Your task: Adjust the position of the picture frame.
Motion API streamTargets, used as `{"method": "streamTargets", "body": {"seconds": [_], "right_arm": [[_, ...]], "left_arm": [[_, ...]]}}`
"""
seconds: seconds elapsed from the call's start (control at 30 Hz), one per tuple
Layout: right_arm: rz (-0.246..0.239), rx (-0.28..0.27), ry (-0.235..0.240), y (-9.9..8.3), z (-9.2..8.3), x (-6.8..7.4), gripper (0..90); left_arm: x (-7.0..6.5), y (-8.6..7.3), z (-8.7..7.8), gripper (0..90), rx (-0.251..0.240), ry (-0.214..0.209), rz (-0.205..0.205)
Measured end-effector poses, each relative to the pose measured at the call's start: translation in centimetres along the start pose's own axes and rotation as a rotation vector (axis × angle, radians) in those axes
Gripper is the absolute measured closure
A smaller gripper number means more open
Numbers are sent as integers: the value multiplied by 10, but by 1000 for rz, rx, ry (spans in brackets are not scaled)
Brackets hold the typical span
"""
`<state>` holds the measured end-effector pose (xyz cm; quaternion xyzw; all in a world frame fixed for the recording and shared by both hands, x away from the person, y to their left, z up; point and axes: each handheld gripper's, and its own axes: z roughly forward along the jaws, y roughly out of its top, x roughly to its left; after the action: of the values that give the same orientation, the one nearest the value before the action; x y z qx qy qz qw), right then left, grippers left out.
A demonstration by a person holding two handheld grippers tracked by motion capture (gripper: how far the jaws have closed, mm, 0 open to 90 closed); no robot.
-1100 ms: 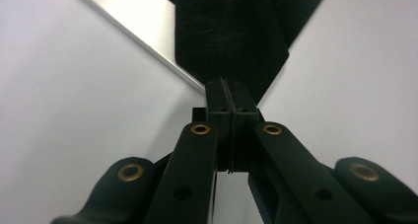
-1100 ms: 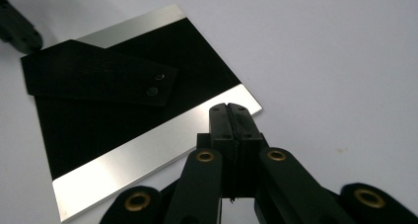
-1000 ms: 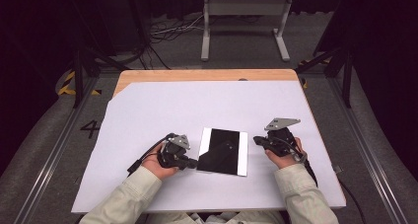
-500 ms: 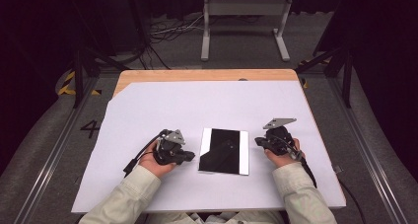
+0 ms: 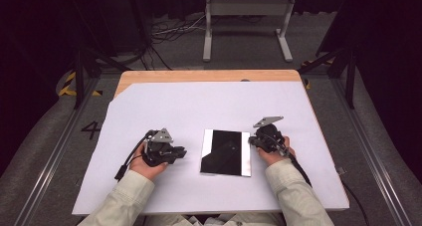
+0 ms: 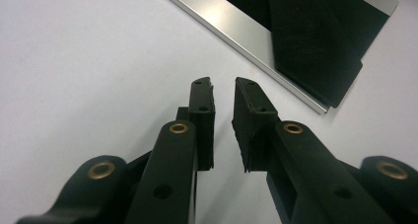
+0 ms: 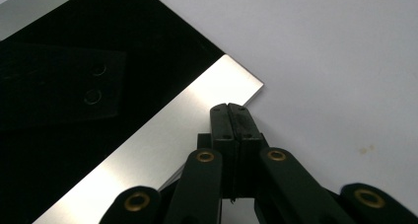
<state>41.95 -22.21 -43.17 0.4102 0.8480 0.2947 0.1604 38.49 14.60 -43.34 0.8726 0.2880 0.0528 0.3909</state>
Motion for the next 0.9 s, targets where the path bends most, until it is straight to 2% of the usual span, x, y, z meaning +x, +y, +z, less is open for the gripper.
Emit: {"method": "streamTargets", "body": {"seconds": [0.1, 0.17, 0.2, 0.27, 0.4, 0.43, 0.5, 0.53, 0.57, 0.63, 0.73, 0.8, 0.83, 0.9], "right_arm": [[12, -21, 26, 4, 6, 0, 900], [-22, -29, 19, 11, 13, 8, 900], [-22, -29, 19, 11, 13, 8, 900], [-55, -40, 30, 16, 18, 16, 900], [-77, -66, 114, 17, 23, 23, 900], [-84, -67, 119, 17, 23, 24, 900], [-93, -61, 123, 17, 21, 24, 899], [-92, -50, 125, 17, 20, 24, 899], [-106, -37, 113, 17, 18, 25, 899], [-133, -4, 82, 16, 11, 26, 899], [-125, -8, 134, 13, -5, 24, 899], [-152, -2, 170, 11, -16, 26, 899], [-164, 3, 186, 9, -22, 27, 899], [-180, 12, 207, 5, -30, 30, 899]], "left_arm": [[0, -3, -4, 780, -9, 12, -5], [3, -6, -9, 775, -21, 26, -15], [3, -6, -9, 773, -21, 26, -15], [5, -7, -11, 769, -23, 28, -22], [6, -7, -9, 761, -26, 27, -34], [7, -6, -9, 758, -25, 34, -19], [7, -6, -8, 751, -27, 34, -21], [7, -6, -7, 747, -31, 32, -32], [8, -6, -7, 737, -30, 36, -30], [9, -6, -6, 703, -31, 41, -54], [11, -4, -4, 659, -45, 55, -69], [13, -4, -2, 638, -39, 71, -90], [13, -3, -2, 623, -44, 77, -113], [17, 1, -3, 598, -57, 52, -149]]}}
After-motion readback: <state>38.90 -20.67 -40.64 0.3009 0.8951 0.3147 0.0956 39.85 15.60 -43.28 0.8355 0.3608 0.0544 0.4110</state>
